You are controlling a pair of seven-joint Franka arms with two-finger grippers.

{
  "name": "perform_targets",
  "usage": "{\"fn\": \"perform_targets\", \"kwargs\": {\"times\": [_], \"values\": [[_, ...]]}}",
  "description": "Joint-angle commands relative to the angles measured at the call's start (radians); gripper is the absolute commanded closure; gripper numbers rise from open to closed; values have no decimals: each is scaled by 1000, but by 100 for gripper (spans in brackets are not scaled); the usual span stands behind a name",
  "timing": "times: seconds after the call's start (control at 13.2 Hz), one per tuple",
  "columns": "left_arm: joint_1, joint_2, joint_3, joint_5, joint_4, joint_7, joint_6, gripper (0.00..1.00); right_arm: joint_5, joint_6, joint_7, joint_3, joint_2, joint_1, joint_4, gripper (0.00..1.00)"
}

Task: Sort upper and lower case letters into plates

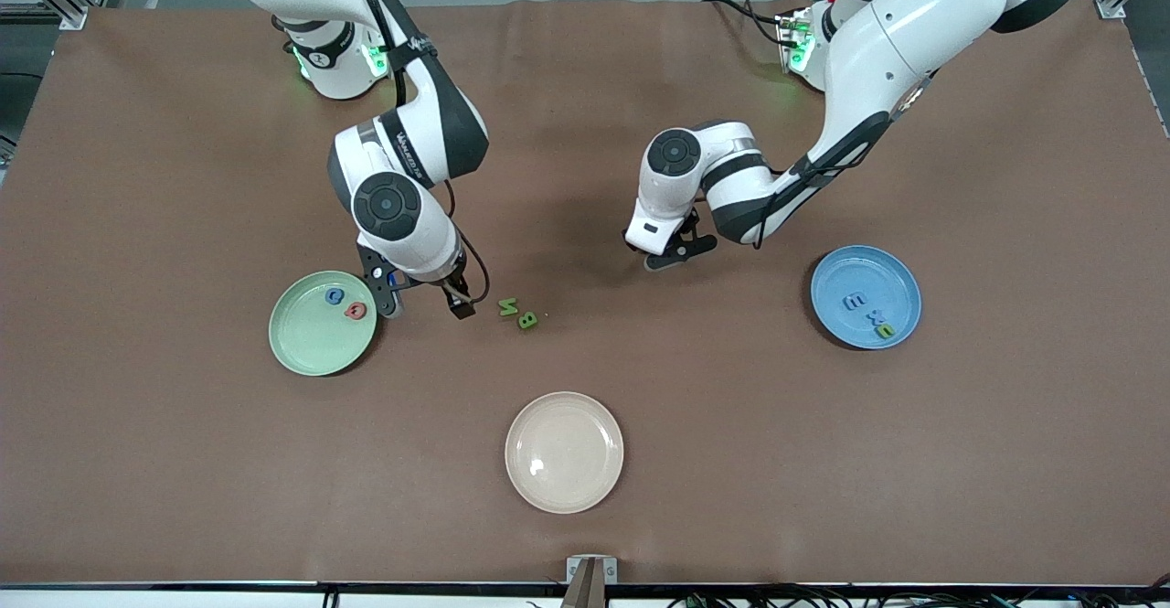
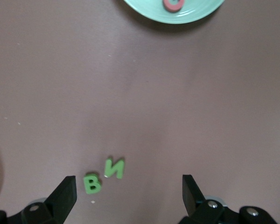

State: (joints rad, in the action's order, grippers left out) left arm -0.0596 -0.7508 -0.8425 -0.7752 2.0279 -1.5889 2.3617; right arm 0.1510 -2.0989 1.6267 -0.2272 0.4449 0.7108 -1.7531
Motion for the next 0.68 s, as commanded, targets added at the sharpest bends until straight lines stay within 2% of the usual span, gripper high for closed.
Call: {"fn": "perform_targets", "kwargs": {"times": [0.0,0.08,0.15,0.3,0.61], "values": [[12,-21,17,-16,-14,-8,5,78,-4,-166,31,5,24,-5,-74,0],[12,-19,19,-16,-14,-8,5,89,-2,-209,33,6,53,-7,-72,0],[9,-13,19,-16,-14,-6,2,96,1,-243,38,6,84,-4,-71,0],[-29,34,17,-16,-15,-8,-21,98,13,-305,41,6,139,9,-66,0],[-127,155,13,-16,-14,9,-110,98,19,-308,41,8,199,38,-45,0]]}}
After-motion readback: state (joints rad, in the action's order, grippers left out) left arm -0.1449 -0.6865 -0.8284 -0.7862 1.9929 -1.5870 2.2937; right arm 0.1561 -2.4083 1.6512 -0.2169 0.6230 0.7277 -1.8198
